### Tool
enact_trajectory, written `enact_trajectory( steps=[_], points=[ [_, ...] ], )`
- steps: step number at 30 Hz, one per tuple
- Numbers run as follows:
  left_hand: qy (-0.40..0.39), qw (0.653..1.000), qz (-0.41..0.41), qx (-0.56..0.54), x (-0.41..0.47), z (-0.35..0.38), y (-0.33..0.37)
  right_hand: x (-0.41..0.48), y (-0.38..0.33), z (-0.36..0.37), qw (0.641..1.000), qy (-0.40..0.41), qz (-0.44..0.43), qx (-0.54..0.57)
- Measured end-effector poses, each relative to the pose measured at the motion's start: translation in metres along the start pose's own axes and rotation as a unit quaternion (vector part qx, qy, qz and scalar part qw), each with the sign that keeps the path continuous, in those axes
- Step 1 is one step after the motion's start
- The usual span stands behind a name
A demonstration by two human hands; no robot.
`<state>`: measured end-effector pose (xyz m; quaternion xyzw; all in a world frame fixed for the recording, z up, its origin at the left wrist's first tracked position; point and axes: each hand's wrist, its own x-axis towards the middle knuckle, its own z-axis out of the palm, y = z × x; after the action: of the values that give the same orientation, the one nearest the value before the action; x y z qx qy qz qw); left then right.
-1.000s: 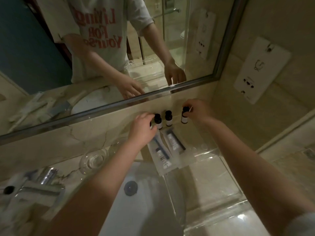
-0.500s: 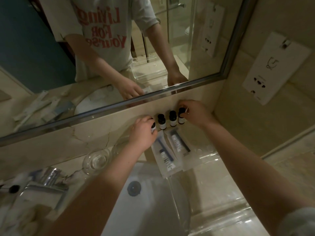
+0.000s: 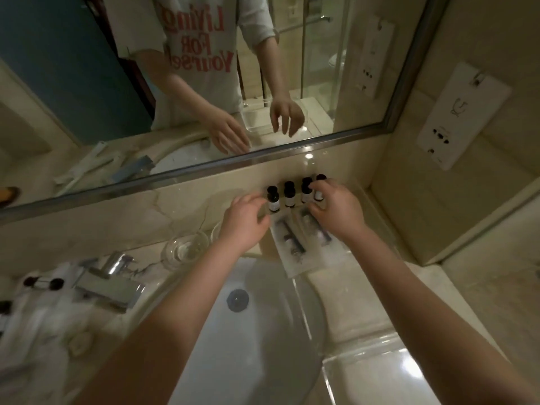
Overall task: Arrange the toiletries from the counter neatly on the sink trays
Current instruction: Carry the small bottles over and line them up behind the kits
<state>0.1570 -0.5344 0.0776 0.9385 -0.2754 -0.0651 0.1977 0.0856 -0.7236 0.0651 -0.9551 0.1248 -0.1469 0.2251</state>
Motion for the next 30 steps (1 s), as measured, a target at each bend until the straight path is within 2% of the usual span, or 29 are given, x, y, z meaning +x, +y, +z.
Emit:
enact_trajectory(
  steps=[7, 15, 24, 30],
  points=[
    [0.023, 0.999, -0.024, -0.011, -0.079, -0.019, -0.035, -0.066, -0.074, 0.015, 0.997, -0.060, -0.042, 0.023],
    [0.036, 0.994, -0.100, -0.026, -0.189, -0.038, -0.113, -0.137, -0.168, 0.060, 0.984, -0.158, -0.060, 0.065],
    [0.001, 0.967, -0.252, -0.046, -0.291, -0.051, -0.227, -0.184, -0.273, 0.138, 0.946, -0.299, -0.102, 0.066],
    [-0.012, 0.940, -0.334, -0.070, -0.330, -0.072, -0.305, -0.171, -0.340, 0.179, 0.924, -0.350, -0.139, 0.068]
  ],
)
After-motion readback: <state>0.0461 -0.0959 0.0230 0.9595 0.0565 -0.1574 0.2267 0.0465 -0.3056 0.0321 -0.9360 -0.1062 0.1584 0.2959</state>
